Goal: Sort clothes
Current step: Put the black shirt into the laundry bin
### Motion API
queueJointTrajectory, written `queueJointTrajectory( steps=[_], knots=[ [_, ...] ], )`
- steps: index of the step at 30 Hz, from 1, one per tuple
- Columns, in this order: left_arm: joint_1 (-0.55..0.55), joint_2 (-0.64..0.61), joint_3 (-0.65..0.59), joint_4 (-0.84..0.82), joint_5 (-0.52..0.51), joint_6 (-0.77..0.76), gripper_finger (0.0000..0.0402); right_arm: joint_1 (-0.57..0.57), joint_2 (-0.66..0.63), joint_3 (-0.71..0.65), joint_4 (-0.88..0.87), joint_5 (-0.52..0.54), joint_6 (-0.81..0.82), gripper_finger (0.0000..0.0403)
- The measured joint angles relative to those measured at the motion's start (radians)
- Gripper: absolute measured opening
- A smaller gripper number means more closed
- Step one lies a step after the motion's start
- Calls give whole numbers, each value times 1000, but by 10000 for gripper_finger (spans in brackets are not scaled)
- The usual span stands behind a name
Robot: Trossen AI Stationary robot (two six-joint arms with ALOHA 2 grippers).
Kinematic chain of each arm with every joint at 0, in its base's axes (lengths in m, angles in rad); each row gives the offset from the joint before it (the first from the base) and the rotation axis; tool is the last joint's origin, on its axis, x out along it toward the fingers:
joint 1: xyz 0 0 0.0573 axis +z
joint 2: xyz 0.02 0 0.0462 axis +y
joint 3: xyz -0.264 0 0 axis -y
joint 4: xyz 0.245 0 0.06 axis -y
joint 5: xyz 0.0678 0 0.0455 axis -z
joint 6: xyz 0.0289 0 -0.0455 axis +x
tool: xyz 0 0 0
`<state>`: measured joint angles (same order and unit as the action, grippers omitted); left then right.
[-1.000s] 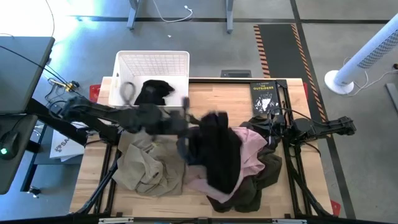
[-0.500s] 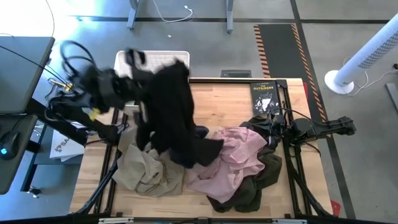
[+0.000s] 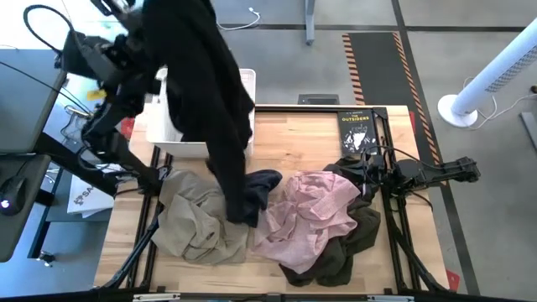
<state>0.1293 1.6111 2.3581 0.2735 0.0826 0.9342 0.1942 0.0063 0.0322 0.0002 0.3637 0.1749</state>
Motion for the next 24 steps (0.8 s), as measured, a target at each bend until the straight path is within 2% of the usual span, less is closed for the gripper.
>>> queueJointTrajectory(
  steps=[3, 6, 10, 12, 16, 19, 21, 24],
  knots=[
    [83, 11, -40, 140, -20, 182, 12, 0, 0, 0, 0, 0, 0, 0],
    [159, 28, -1, 78, -111, 290, 12, 0, 1, 0, 0, 0, 0, 0],
    [246, 14, -2, 59, -139, 334, 12, 0, 0, 0, 0, 0, 0, 0],
    [264, 6, -5, 69, -180, 424, 12, 0, 0, 0, 0, 0, 0, 0],
    [303, -7, -1, 47, -401, 716, 12, 0, 0, 0, 0, 0, 0, 0],
    [346, -10, -1, -25, -580, 855, 12, 0, 1, 0, 0, 0, 0, 0],
    [378, -6, -1, -90, -683, 871, 12, 0, 1, 0, 0, 0, 0, 0],
    [425, -3, -2, -250, -824, 746, 12, 0, 1, 0, 0, 0, 0, 0]
  ],
)
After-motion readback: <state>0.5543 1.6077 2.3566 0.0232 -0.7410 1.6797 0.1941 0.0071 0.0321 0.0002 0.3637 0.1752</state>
